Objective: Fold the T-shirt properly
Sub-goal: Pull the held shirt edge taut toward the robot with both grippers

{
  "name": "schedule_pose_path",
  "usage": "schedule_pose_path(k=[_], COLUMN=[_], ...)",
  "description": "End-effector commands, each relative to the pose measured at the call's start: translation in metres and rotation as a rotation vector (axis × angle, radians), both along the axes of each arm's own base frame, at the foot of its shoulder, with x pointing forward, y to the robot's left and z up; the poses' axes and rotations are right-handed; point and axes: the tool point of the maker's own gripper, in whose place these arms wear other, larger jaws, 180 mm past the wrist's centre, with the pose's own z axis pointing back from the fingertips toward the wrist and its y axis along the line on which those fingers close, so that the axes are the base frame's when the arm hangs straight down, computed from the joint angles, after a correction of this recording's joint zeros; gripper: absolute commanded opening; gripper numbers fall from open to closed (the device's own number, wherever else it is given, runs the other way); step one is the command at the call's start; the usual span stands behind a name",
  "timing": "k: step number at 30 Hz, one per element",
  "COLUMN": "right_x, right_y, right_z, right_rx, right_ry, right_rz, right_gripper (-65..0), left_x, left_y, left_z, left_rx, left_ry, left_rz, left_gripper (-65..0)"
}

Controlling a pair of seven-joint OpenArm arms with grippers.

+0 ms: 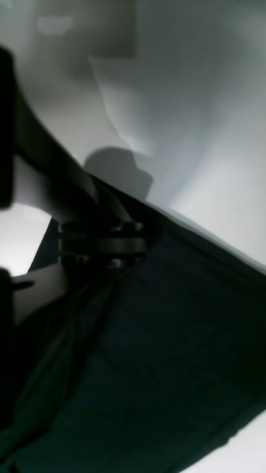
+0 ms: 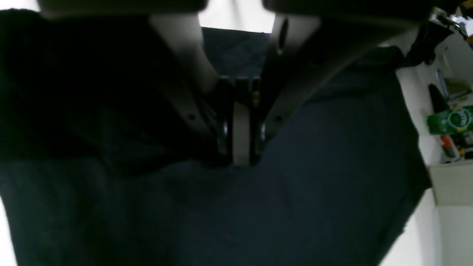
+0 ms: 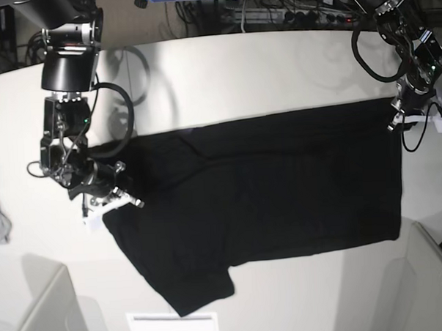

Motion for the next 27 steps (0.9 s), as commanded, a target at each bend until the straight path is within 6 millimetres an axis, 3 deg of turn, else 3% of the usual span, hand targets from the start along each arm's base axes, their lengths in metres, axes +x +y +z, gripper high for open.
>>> schedule_pose_path(k=[1,5,11,12,16,19,23,25,27], right_x=[0.014,0.014,0.010,0.009,0.006,0.005,-0.017,-0.036,-0.060], right_y=[-0.002,-0.007,-0.007,-0.008,-0.021,-0.034,-0.058,-0.066,-0.074], right_z=[0.018,0.012,0.009,0.010,0.028,0.046,0.061,0.062,0.061], right_rx=[0.009,0.010,0.013,0.009,0.007,-0.004,-0.033,-0.039,-0.035], right_ry=[-0.060,-0.044,-0.038,-0.044,-0.108,-0.163,-0.217,-0.226,-0.218], right_rz=[-0.008,-0.024,-0.026,-0.025,-0.069,-0.104,-0.170,-0.212,-0.272], right_gripper=[-65.0,-65.0,-29.7,-27.9,-28.4,-28.4,-31.5,-33.8,-34.1], left_x=[0.013,0.017,0.016,0.016,0.018,0.029,0.036,0.023,0.002], left_y=[0.009,0.009,0.012,0.012,0.012,0.012,0.011,0.015,0.011], left_z=[0.018,0.016,0.017,0.017,0.019,0.028,0.050,0.064,0.057], left_rx=[0.030,0.018,0.019,0.018,0.018,0.018,0.056,0.096,0.066], left_ry=[-0.052,-0.054,-0.057,-0.061,-0.070,-0.103,-0.153,-0.172,-0.179], left_rz=[0.005,0.007,0.018,0.019,0.016,0.016,0.001,0.019,0.064], left_gripper=[-65.0,-65.0,-65.0,-57.8,-25.5,-11.2,-8.9,-8.9,-8.9])
